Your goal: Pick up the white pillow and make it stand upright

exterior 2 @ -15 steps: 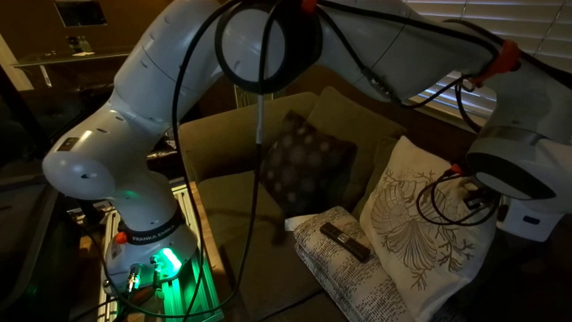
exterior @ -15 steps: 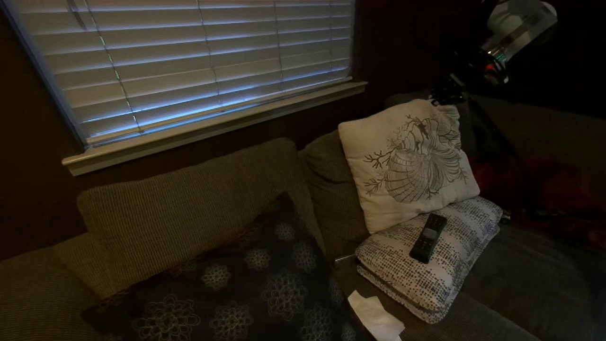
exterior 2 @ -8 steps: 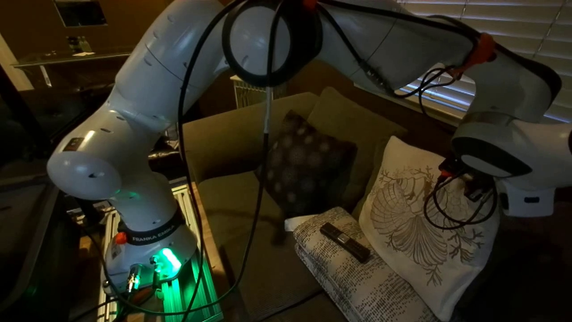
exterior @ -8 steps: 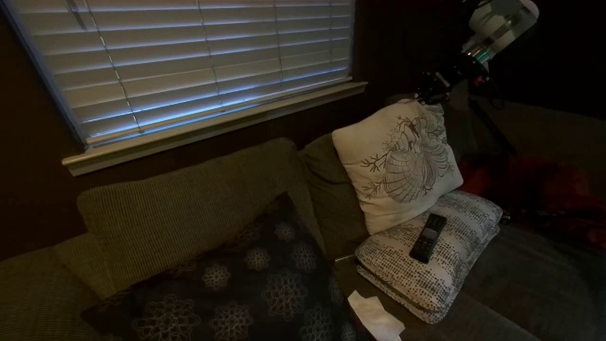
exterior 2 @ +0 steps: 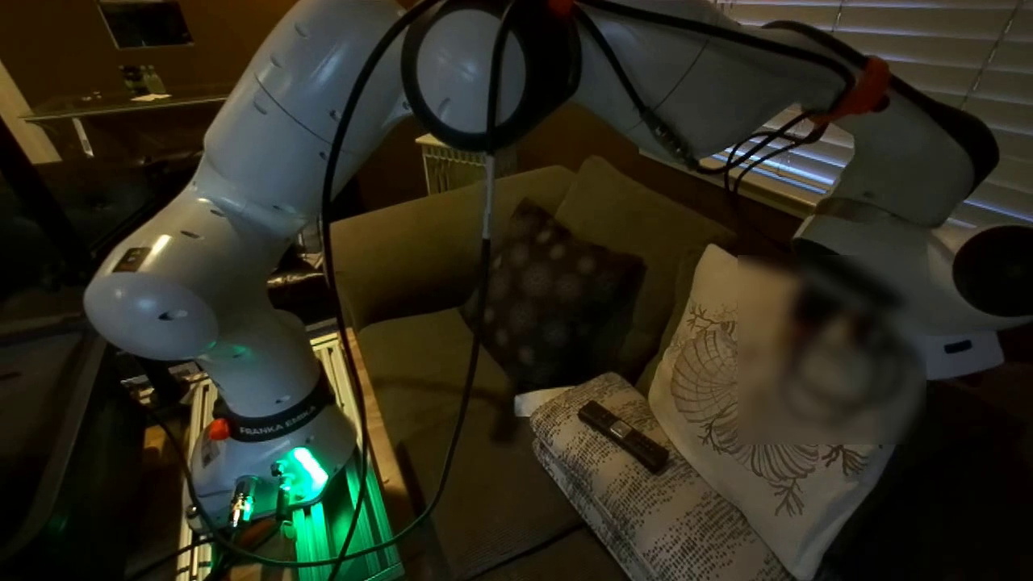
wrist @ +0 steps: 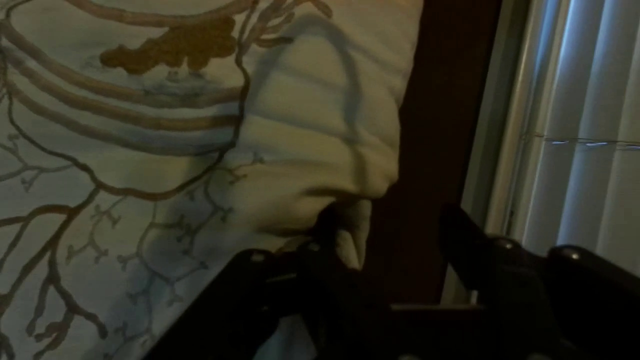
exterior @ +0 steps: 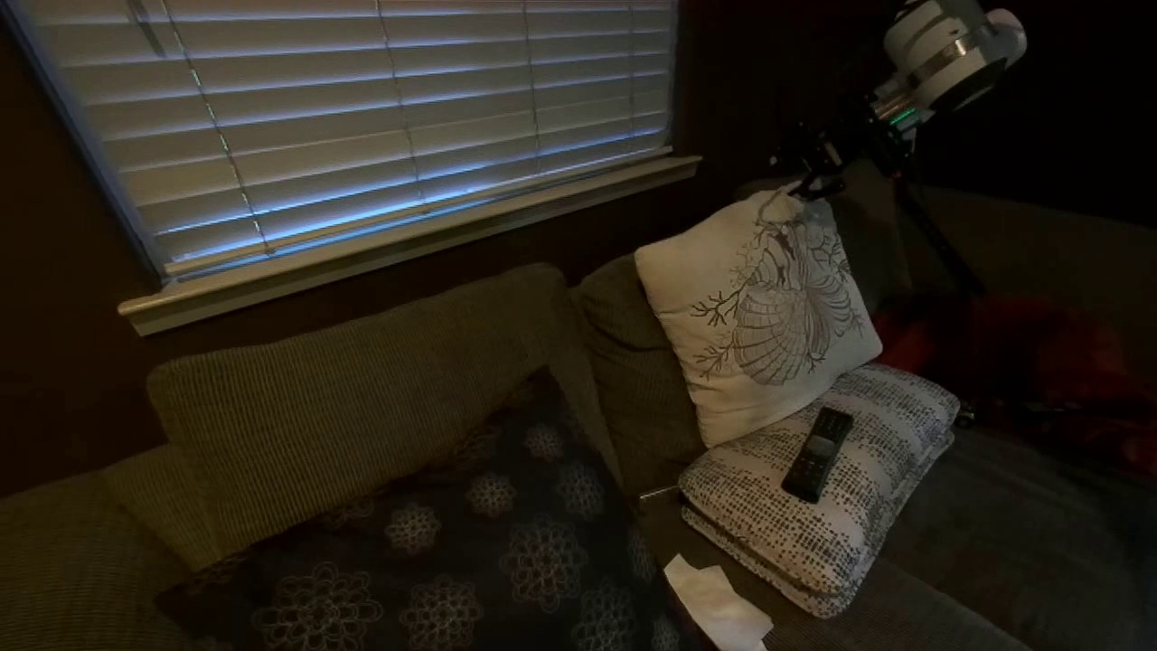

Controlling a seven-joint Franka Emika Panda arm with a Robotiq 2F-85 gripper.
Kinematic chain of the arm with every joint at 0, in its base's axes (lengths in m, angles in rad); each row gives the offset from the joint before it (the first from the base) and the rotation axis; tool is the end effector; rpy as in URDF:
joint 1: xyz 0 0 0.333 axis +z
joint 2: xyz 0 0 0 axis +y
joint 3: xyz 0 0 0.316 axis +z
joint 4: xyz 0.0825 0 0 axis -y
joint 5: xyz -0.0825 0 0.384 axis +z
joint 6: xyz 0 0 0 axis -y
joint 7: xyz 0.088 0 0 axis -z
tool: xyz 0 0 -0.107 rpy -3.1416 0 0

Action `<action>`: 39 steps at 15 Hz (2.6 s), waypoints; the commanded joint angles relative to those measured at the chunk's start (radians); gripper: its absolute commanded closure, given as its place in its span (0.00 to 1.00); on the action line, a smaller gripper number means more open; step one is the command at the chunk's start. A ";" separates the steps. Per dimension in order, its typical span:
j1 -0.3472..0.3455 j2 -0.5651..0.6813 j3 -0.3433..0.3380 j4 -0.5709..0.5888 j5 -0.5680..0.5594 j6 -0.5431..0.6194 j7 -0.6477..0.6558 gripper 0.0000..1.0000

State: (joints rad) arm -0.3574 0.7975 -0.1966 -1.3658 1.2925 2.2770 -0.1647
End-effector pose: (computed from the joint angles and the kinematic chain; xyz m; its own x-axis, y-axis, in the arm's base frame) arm 0.6742 -0.3475 0.2717 0.4351 -0.8988 -0.0535 -0.5848 -0.2369 -0.7758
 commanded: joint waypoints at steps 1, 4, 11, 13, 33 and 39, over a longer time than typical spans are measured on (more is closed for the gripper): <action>-0.022 -0.129 0.053 -0.170 0.064 0.023 -0.133 0.10; -0.016 -0.212 0.041 -0.275 0.051 0.009 -0.156 0.00; 0.017 -0.370 0.000 -0.456 -0.001 0.035 -0.160 0.00; 0.045 -0.419 -0.022 -0.523 -0.062 0.082 -0.155 0.00; 0.193 -0.758 -0.007 -1.172 -0.660 0.636 -0.212 0.00; 0.217 -0.726 0.007 -1.190 -0.648 0.676 -0.208 0.00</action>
State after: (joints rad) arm -0.1404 0.0710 -0.1889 -2.5568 0.6441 2.9535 -0.3727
